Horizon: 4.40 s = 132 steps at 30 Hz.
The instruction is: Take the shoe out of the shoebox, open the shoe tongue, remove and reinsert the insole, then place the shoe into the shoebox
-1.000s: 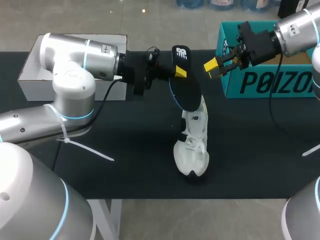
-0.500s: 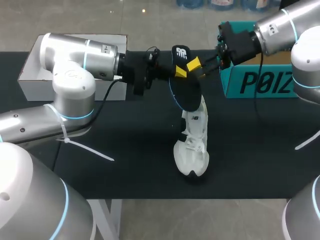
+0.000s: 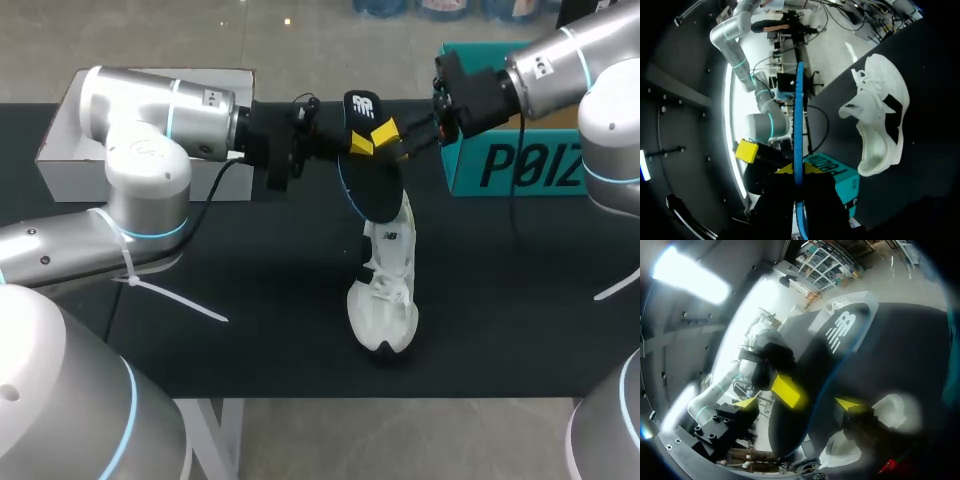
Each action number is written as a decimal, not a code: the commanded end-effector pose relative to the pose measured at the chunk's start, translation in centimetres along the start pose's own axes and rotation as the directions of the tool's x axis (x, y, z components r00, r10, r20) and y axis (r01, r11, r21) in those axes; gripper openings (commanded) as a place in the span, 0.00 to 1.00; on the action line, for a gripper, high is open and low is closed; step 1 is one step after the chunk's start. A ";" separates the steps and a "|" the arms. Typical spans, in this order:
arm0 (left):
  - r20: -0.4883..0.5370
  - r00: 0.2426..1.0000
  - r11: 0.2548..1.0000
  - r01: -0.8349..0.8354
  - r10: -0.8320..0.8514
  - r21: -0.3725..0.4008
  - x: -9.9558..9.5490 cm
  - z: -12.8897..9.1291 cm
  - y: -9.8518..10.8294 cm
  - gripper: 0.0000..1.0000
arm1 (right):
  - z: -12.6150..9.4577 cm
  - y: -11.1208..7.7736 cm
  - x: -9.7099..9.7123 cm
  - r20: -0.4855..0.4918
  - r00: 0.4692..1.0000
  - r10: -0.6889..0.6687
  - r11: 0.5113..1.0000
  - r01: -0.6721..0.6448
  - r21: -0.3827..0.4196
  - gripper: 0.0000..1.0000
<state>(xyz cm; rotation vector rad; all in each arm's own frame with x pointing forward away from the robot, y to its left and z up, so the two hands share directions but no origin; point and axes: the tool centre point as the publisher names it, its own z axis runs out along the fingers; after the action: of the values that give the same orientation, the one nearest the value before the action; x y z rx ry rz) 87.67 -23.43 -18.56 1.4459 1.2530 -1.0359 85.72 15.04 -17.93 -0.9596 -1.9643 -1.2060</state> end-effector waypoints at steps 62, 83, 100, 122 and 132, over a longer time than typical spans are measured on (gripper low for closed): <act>-0.018 0.937 0.930 0.348 -0.349 0.116 -2.2 -4.2 -1.6 1.00 | -1.2 -0.5 -0.4 0.075 0.997 0.001 0.999 0.002 -0.044 0.00; -0.187 0.736 0.681 0.674 -0.650 0.288 1.5 -6.8 -6.9 1.00 | -2.8 -0.8 -0.5 0.143 0.989 0.023 0.999 -0.016 -0.051 0.00; -0.187 0.736 0.681 0.674 -0.650 0.288 1.5 -6.8 -6.9 1.00 | -2.8 -0.8 -0.5 0.143 0.989 0.023 0.999 -0.016 -0.051 0.00; -0.244 0.619 0.600 0.785 -0.746 0.156 2.6 -9.0 -7.7 1.00 | -2.8 -0.8 -0.5 0.143 0.989 0.023 0.999 -0.016 -0.051 0.00; -0.337 0.415 0.488 0.857 -0.845 -0.168 3.7 -13.0 -10.2 1.00 | -2.8 -0.8 -0.5 0.143 0.989 0.023 0.999 -0.016 -0.051 0.00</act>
<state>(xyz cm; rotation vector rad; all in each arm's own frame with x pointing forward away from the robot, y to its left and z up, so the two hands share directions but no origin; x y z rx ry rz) 80.09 -10.26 -21.85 1.0549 2.2624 -1.7078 85.75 12.11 -17.68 -1.1119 -2.0358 -1.2143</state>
